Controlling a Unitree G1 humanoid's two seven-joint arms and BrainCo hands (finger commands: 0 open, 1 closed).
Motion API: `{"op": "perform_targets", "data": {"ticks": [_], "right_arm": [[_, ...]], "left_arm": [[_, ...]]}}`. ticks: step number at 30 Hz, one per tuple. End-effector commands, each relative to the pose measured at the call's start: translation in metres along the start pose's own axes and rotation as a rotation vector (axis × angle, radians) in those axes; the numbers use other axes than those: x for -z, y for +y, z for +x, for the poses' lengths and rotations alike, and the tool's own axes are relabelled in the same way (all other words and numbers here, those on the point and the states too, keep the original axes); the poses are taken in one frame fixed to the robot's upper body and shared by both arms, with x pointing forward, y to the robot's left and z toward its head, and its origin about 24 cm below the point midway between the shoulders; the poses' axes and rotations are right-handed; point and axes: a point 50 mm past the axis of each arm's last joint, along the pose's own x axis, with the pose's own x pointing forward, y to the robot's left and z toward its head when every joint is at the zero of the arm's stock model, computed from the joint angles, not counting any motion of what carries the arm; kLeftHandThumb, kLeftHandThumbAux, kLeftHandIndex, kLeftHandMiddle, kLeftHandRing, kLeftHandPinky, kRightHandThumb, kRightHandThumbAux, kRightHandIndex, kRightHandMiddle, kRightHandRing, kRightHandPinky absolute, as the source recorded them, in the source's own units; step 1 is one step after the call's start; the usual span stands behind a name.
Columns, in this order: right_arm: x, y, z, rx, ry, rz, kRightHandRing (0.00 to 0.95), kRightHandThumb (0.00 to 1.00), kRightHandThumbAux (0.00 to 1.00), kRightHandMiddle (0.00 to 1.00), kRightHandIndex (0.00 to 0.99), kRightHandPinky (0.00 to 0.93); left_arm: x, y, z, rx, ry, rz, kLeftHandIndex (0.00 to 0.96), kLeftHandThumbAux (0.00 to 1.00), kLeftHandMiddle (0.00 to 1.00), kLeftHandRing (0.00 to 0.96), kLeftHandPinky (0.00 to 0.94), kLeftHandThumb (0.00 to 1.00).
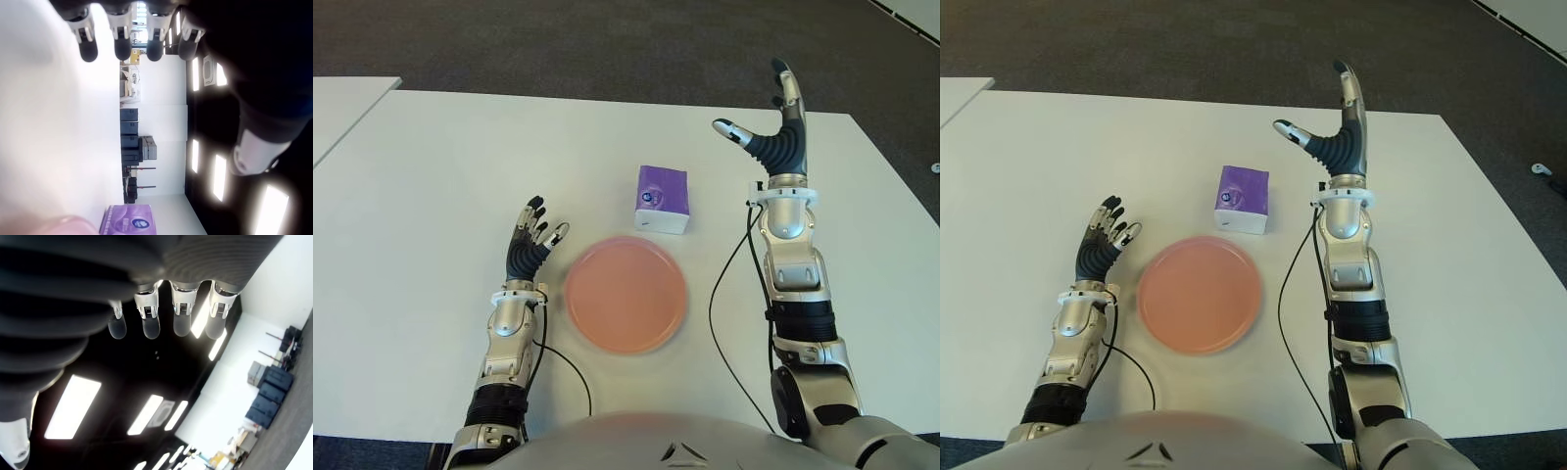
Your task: Put the tissue paper into the plate.
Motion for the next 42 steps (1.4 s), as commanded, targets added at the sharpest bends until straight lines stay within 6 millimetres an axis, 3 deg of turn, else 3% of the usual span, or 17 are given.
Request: {"op": "perform_targets", "data": {"ticks": [1,10,20,32,42], "right_arm": [[0.007,0.025,0.007,-0.156,0.017,-0.011,0.000,0.256,0.557,0.000,0.000,0.000],[0.014,0.050,0.020,-0.393,-0.036,-0.026,0.000,0.315,0.448,0.000,0.000,0.000],[0.022,0.078,0.020,-0.573,-0.069,-0.116,0.000,0.315,0.388,0.000,0.000,0.000],[0.040,0.099,0.012,-0.637,-0.057,-0.195,0.000,0.307,0.372,0.000,0.000,0.000],[0.065,0.106,0.005,-0.666,0.103,-0.223,0.000,0.303,0.377,0.000,0.000,0.000]], "left_arm": [[0.003,0.000,-0.002,-0.009,0.022,-0.007,0.027,0.657,0.029,0.000,0.000,0.000],[0.004,-0.001,-0.002,-0.004,0.024,-0.007,0.023,0.648,0.027,0.000,0.000,0.000],[0.003,-0.003,-0.002,-0.009,0.013,0.003,0.024,0.647,0.022,0.000,0.000,0.000],[0.002,-0.004,-0.002,-0.016,0.011,-0.013,0.028,0.650,0.030,0.000,0.000,0.000],[0.002,-0.005,-0.003,-0.018,0.007,-0.011,0.026,0.653,0.031,0.000,0.000,0.000]]}}
